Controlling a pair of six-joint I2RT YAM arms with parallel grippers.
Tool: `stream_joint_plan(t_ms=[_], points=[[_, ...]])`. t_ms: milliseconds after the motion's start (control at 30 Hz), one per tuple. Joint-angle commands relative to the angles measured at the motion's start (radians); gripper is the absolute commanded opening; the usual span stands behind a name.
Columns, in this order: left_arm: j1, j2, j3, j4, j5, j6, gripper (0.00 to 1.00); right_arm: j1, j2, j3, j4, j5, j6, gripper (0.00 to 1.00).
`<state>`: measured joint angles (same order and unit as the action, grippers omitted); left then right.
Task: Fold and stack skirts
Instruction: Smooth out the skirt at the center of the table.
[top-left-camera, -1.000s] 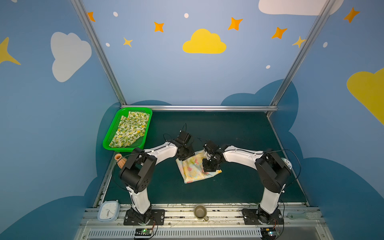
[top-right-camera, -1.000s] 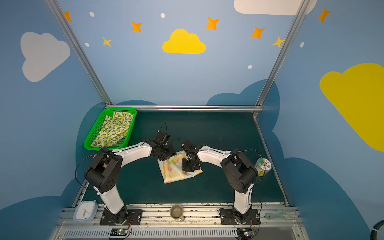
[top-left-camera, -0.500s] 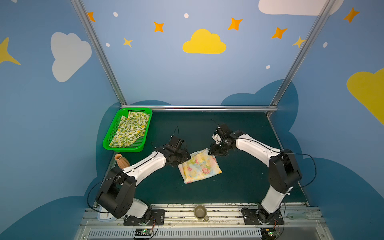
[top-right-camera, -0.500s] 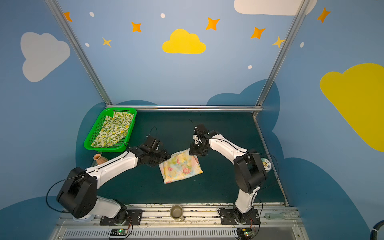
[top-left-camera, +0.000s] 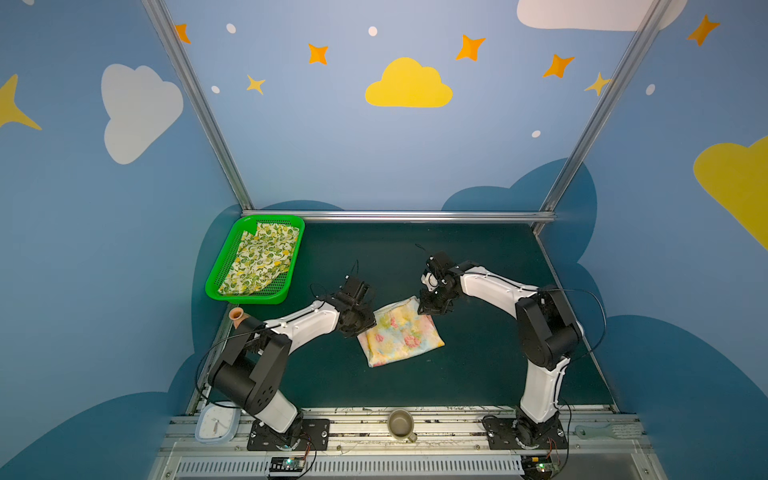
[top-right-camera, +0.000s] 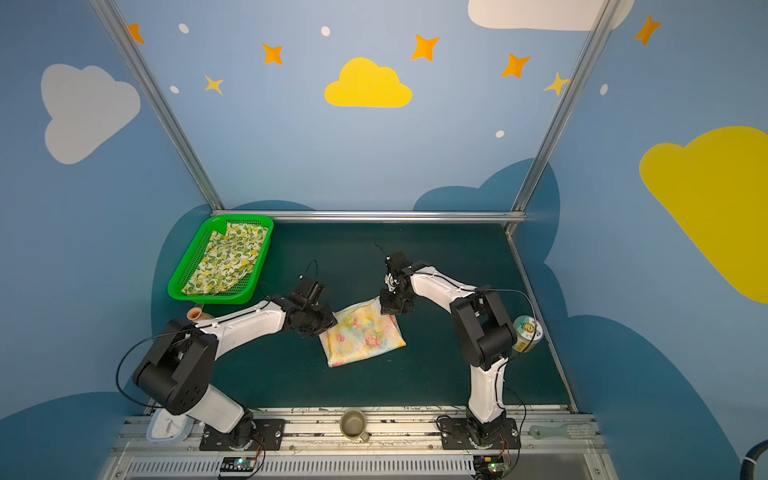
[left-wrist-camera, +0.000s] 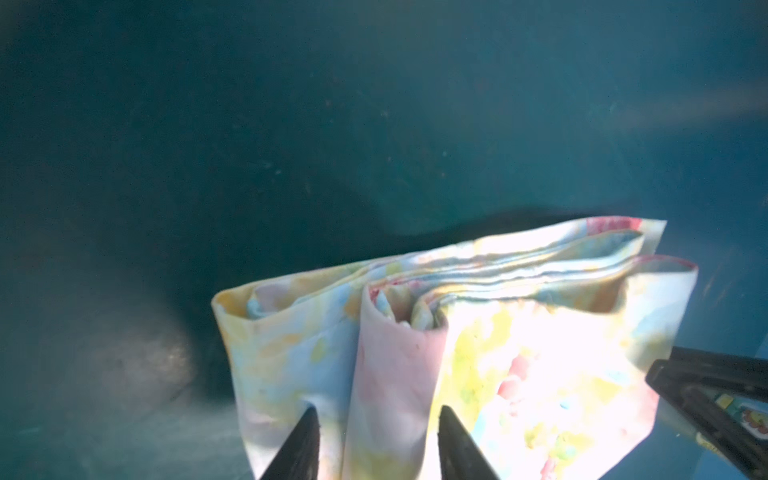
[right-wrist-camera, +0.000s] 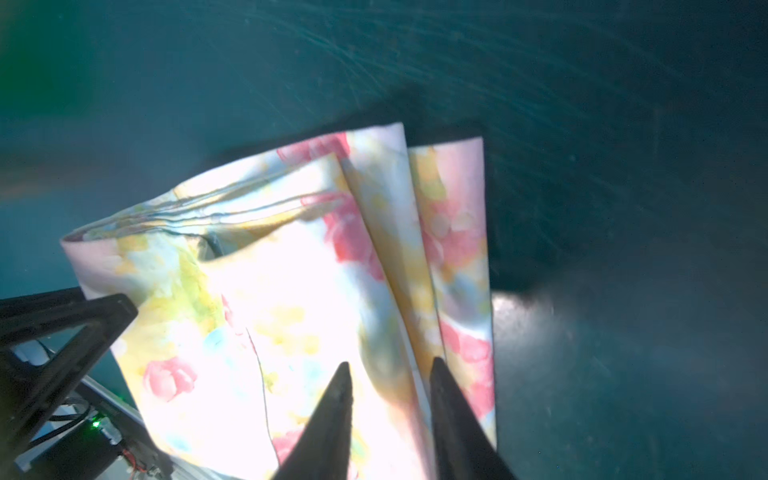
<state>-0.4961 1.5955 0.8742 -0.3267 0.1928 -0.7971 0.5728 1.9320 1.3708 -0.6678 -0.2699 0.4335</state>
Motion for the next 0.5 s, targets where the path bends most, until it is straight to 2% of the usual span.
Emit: stream_joint_plan(t_ms=[0, 67, 133, 200, 467], points=[[0.006, 0.013, 0.016, 0.005, -0.009, 0.011, 0.35, 0.003, 0.016, 0.023, 0.011, 0.012, -0.01, 0.22], [0.01, 0.018, 0.013, 0.005, -0.008, 0.012, 0.28, 0.002, 0.025, 0.03, 0.015, 0.011, -0.015, 0.14], [0.014, 0.019, 0.011, 0.003, -0.008, 0.014, 0.18, -0.001, 0.037, 0.039, 0.014, 0.008, -0.019, 0.02], [0.02, 0.016, 0.006, -0.001, -0.012, 0.015, 0.05, -0.005, 0.043, 0.046, 0.011, 0.006, -0.019, 0.0], [0.034, -0.056, -0.036, -0.036, -0.039, 0.007, 0.04, -0.013, 0.014, 0.036, 0.017, 0.018, -0.012, 0.0]])
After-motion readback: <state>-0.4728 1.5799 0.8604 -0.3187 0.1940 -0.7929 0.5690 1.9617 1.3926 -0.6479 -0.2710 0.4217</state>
